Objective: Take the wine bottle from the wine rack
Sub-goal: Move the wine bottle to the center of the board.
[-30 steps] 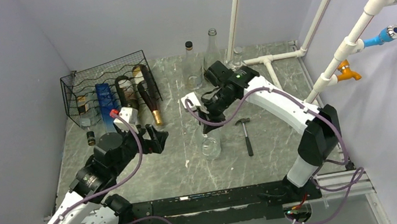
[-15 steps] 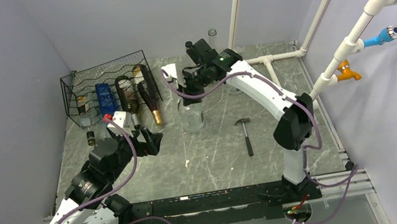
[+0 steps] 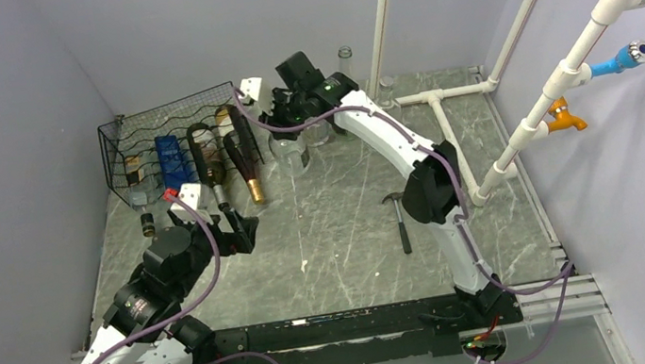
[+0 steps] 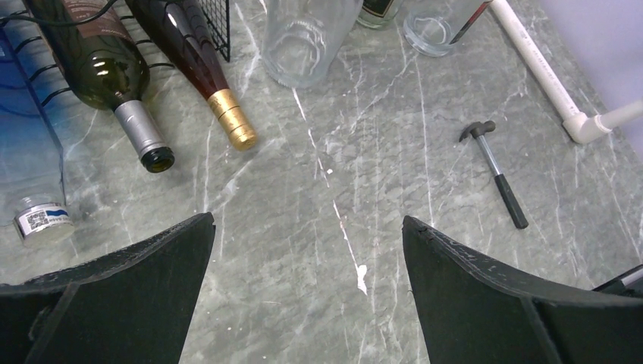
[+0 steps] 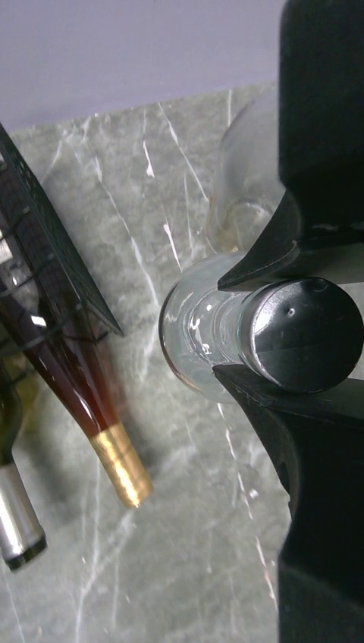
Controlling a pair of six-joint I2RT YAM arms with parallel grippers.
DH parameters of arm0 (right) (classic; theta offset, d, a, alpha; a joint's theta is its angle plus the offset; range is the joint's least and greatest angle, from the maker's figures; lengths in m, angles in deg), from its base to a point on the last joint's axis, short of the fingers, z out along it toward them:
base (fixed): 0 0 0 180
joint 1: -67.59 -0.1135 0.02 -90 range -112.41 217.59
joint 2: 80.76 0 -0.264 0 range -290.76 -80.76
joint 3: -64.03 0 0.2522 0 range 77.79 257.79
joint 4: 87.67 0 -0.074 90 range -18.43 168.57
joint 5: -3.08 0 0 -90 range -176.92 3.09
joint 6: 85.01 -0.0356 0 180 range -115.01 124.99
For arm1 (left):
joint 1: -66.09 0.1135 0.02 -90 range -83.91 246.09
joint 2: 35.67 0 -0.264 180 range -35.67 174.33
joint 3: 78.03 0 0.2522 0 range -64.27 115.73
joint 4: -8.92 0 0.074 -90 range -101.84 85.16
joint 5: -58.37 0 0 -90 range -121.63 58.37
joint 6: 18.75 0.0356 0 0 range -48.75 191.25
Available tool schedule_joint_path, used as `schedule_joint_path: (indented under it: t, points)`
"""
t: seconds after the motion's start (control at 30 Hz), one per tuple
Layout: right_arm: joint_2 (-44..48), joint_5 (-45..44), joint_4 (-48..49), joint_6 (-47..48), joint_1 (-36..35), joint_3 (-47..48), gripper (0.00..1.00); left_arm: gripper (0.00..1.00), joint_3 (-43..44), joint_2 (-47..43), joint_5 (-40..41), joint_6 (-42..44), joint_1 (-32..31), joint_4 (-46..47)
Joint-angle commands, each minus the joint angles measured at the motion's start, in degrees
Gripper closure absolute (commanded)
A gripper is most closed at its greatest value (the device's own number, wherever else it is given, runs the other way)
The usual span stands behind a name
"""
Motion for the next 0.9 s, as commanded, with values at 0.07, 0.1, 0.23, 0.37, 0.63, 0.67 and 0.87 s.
schedule_joint_path:
  t: [0.07, 0.1, 0.23, 0.37, 0.63, 0.67, 0.87]
  points:
    - [0.24, -4.54, 12.73, -1.87, 0.35, 9.78, 1.0, 0.0, 0.29, -0.36, 1.82, 1.25, 0.28, -0.37]
    - [-0.29, -4.95, 13.28, -2.2, 0.36, 10.16, 1.0, 0.01, 0.21, -0.45, 1.87, 1.25, 0.23, -0.33]
    - [-1.99, -6.11, 15.47, -3.81, 0.53, 10.71, 1.0, 0.01, 0.19, -0.2, 1.86, 1.43, 0.28, -0.29]
    - [-3.47, -7.0, 18.04, -5.95, 0.95, 11.11, 1.0, 0.0, 0.36, 0.29, 1.83, 1.42, 0.27, -0.3]
    - [-5.62, -10.05, 21.5, -9.29, 1.33, 10.44, 0.96, 0.01, 0.72, 0.37, 2.09, 1.43, 0.24, -0.47]
    - [-5.76, -10.26, 21.77, -9.42, 1.4, 10.26, 0.92, 0.01, 0.72, 0.33, 2.1, 1.43, 0.27, -0.51]
    - [-5.79, -9.91, 22.08, -9.63, 1.68, 8.78, 0.72, 0.01, 0.81, 0.87, 1.83, 1.3, 0.22, -0.14]
